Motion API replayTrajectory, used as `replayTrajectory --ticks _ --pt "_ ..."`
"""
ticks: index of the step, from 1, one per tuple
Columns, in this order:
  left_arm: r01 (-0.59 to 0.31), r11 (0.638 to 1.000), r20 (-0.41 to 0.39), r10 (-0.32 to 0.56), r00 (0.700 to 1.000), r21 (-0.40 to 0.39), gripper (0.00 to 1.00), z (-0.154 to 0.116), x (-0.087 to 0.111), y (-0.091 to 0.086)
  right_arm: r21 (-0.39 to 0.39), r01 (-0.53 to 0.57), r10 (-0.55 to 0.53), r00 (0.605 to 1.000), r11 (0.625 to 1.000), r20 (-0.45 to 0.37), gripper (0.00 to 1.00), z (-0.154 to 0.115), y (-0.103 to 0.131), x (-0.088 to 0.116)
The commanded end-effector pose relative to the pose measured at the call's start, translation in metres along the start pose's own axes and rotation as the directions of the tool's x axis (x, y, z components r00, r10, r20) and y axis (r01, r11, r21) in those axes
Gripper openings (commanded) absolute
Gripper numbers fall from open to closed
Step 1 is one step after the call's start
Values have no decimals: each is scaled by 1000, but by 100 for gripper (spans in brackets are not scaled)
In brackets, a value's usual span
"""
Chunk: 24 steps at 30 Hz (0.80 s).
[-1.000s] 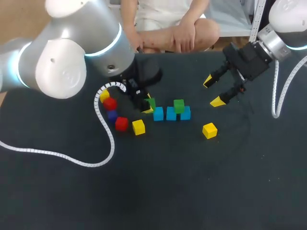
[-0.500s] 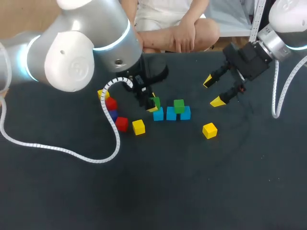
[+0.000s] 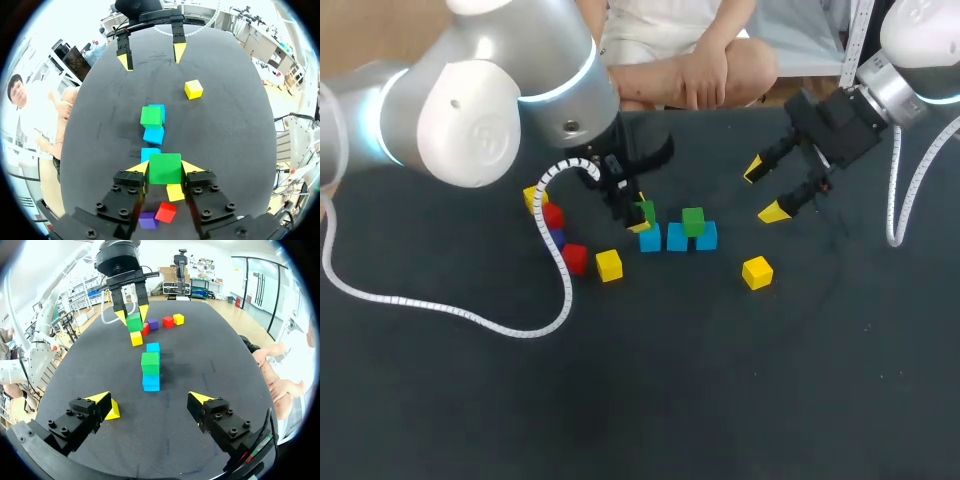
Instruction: Place the blue cubes, place green cubes on the blue cubes, place the yellow cubes on the green cubes, then place the red cubes on the yellow cubes, and place purple cube on the red cubes.
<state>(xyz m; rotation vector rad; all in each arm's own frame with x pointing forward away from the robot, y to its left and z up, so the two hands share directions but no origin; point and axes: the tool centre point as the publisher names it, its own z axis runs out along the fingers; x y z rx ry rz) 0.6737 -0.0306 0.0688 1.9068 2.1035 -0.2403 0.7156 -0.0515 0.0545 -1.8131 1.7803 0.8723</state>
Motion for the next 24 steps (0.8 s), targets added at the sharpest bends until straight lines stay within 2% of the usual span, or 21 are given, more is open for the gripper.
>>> replayTrajectory --ticks 1,11,15,24 --pt "0 1000 -4 0 1000 4 0 0 -1 2 3 0 0 1000 1000 0 100 0 1 0" --pt "0 1000 -4 0 1000 4 0 0 -1 2 3 0 0 1000 1000 0 100 0 1 0" --pt "-6 999 -1 6 1000 36 0 9 -11 2 3 0 0 1000 1000 0 100 0 1 0" --pt "-2 998 -20 3 1000 63 0 9 -25 1 3 0 0 1000 1000 0 100 0 1 0"
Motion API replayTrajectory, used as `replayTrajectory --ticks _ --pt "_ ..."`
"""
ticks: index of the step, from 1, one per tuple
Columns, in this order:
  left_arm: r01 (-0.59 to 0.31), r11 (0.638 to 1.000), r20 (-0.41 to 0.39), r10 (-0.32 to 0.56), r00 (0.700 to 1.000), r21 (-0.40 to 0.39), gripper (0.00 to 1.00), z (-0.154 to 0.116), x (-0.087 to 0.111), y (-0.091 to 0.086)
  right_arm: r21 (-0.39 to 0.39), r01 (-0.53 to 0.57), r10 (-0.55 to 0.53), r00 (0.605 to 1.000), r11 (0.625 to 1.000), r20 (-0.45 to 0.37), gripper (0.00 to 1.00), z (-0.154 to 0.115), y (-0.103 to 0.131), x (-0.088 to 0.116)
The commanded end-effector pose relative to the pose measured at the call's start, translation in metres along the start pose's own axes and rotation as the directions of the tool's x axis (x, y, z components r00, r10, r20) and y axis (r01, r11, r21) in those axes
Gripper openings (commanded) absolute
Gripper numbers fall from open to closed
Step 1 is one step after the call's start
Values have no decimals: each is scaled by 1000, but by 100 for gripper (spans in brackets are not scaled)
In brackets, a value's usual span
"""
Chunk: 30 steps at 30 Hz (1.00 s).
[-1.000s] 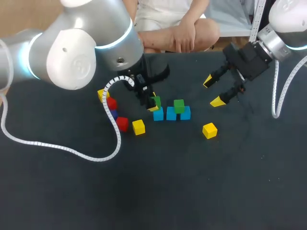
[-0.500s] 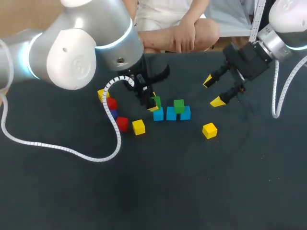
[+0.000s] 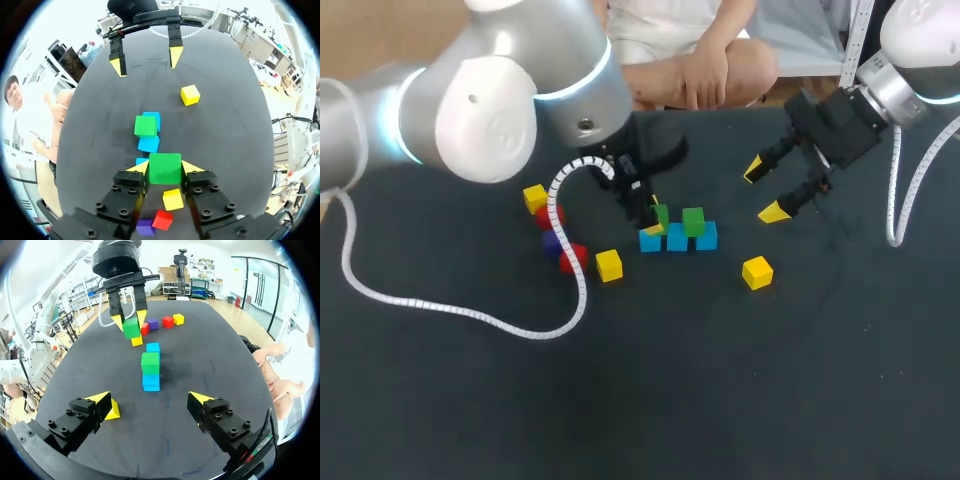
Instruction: Place the blue cubes, place green cubes on the blue cubes, place the yellow cubes on the green cubes, then place the red cubes on the yellow cubes, and place purple cube on the red cubes.
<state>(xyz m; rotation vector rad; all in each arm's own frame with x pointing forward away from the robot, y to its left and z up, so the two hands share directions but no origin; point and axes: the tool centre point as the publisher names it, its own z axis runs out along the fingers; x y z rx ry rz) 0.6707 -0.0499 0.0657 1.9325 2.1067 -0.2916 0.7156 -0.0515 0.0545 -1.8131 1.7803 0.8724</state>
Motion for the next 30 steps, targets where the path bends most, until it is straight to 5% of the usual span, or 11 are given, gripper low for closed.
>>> replayTrajectory --ticks 1,30 --pt "4 1000 -28 -3 1000 22 0 0 -9 6 3 0 0 1000 1000 0 100 0 1 0" --pt "54 998 -9 -53 999 29 0 13 -4 -2 3 0 0 1000 1000 0 100 0 1 0"
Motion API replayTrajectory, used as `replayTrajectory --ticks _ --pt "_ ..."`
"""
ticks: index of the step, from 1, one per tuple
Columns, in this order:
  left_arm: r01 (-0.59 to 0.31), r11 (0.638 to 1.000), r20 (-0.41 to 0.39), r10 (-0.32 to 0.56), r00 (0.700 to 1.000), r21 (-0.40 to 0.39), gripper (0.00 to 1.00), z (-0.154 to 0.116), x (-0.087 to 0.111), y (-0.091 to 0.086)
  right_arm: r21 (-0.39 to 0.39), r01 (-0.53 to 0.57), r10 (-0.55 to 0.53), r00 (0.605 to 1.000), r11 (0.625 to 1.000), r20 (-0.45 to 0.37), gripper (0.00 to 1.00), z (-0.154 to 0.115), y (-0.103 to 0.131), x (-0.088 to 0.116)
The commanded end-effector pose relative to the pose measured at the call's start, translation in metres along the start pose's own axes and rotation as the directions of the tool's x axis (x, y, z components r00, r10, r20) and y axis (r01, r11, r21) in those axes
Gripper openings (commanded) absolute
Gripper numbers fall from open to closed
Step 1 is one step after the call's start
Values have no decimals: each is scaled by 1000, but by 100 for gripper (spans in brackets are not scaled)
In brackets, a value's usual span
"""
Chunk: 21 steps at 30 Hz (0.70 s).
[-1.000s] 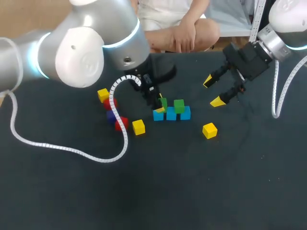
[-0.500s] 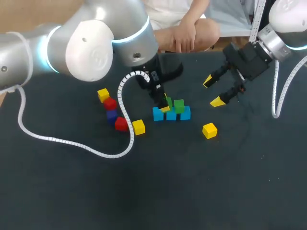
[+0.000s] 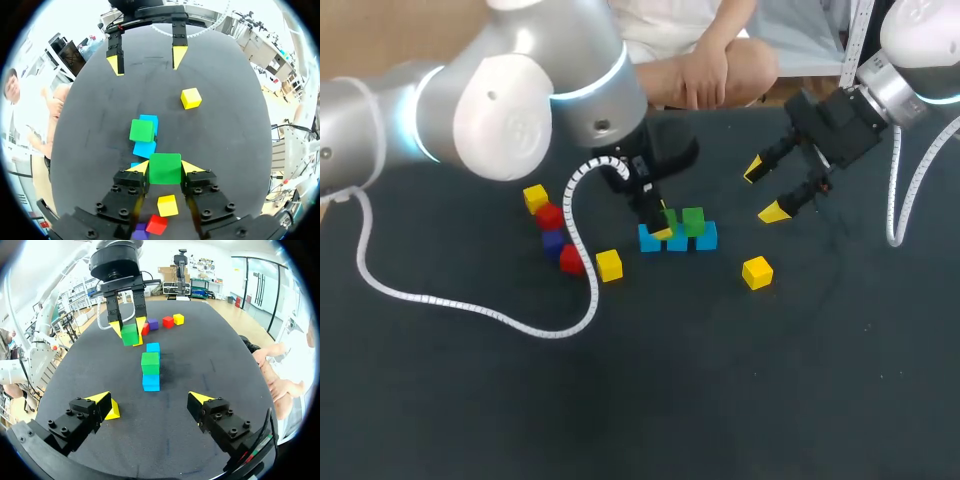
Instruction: Place the blue cubes, place green cubes on the blue cubes, place the yellow cubes on the green cubes, then place the red cubes on the yellow cubes, and place purple cube on the red cubes.
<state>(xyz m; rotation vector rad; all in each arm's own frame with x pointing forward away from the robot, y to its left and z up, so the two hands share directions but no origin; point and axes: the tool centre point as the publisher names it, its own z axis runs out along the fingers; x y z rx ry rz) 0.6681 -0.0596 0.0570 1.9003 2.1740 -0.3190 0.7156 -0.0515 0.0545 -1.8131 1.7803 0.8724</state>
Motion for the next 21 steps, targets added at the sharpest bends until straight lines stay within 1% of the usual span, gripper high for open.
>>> replayTrajectory --ticks 1,11,21 --pt "2 1000 4 -2 1000 5 0 2 2 2 3 0 0 1000 1000 0 100 0 1 0" --pt "1 1000 21 -1 1000 12 0 12 -1 0 3 0 0 1000 1000 0 100 0 1 0" --pt "2 1000 20 -2 1000 3 0 11 0 1 3 0 0 1000 1000 0 100 0 1 0"
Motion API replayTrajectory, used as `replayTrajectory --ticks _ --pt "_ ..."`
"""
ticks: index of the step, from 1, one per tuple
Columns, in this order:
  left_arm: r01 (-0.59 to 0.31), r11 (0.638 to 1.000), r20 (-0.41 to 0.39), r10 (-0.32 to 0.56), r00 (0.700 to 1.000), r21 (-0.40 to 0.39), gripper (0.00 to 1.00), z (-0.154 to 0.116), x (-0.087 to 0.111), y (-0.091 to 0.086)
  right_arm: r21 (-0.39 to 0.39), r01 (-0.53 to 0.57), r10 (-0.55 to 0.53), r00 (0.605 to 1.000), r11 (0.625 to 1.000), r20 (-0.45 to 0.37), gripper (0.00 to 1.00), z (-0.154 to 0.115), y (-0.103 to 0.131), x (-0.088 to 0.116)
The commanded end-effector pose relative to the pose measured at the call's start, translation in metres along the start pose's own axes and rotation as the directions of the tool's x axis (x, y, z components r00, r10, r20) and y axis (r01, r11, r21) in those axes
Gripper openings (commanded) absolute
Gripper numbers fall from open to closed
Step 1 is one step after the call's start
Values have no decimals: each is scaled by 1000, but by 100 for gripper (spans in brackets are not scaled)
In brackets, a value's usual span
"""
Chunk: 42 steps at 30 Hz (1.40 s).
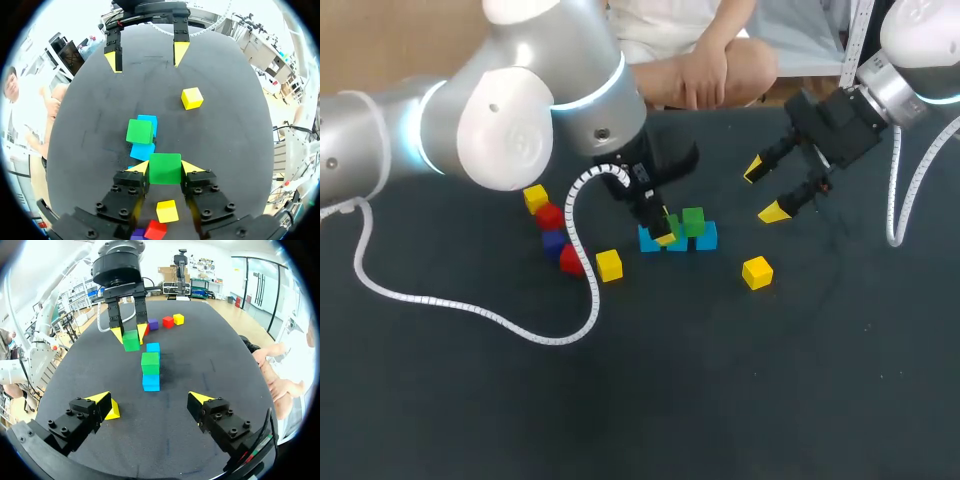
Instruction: Place the blue cubes, place green cubes on the blue cubes, place the yellow cubes on the green cubes, then place the red cubes on the yellow cubes, and place purple cube on the red cubes.
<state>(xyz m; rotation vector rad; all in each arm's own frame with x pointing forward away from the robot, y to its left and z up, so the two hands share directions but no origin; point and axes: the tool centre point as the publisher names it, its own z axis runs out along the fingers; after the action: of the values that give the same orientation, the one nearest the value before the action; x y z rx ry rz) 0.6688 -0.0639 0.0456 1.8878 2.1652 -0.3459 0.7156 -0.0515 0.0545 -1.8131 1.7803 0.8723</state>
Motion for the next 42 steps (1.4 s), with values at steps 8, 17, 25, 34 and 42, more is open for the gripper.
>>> replayTrajectory --ticks 8,17,25,34,42 --pt "-10 1000 3 10 1000 -18 0 1 1 7 3 0 0 1000 1000 0 100 0 1 0" --pt "-25 1000 4 25 1000 -17 0 5 -1 11 3 0 0 1000 1000 0 100 0 1 0" --pt "-19 1000 4 19 1000 -8 0 10 2 12 3 0 0 1000 1000 0 100 0 1 0" --pt "-13 1000 9 13 1000 -12 0 10 3 17 3 0 0 1000 1000 0 100 0 1 0" --pt "-19 1000 15 19 1000 -13 0 13 1 22 3 0 0 1000 1000 0 100 0 1 0"
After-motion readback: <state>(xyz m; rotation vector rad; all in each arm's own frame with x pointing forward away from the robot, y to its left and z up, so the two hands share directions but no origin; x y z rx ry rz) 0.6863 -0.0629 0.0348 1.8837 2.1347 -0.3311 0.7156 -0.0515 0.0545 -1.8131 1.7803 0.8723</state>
